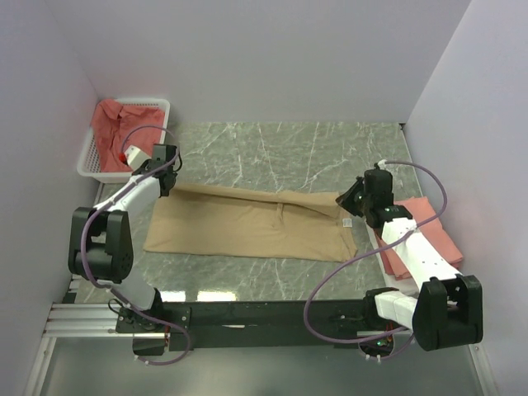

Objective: Fold and stack the t-shirts
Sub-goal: Fold the tshirt

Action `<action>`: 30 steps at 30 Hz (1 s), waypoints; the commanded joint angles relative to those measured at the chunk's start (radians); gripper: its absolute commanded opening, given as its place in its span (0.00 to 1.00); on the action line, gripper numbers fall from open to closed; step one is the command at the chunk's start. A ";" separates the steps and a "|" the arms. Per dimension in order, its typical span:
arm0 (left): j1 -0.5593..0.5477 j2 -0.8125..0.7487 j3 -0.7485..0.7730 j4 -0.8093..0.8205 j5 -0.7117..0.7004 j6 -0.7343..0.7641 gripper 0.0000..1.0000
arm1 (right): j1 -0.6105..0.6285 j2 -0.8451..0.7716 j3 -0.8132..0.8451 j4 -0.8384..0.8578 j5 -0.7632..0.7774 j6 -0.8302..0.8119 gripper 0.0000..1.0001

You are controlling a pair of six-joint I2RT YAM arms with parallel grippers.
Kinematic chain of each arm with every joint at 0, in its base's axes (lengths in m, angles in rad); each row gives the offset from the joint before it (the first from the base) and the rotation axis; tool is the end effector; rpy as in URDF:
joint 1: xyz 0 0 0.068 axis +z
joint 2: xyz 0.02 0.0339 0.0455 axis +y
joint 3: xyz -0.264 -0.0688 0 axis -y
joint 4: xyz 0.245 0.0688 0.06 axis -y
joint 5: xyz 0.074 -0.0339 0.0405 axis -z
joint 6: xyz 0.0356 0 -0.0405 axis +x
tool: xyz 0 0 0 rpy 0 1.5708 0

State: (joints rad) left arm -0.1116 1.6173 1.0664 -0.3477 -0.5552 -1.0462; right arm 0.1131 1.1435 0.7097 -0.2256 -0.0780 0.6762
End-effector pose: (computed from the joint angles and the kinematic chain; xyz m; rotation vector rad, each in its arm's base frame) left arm 0.3373 -0.0189 0.2185 -1.2347 1.9412 0.1085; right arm 0.2428 0.0304 0.2381 0.5910 2.2003 0.5113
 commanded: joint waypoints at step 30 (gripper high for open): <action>0.081 -0.253 -0.428 0.319 0.116 -0.150 0.21 | -0.009 -0.019 -0.190 0.129 -0.069 0.034 0.06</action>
State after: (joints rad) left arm -0.0483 1.4132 0.6533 -0.0868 -0.4694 -1.1767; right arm 0.1131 1.1522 0.5465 -0.1394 -0.1402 0.7025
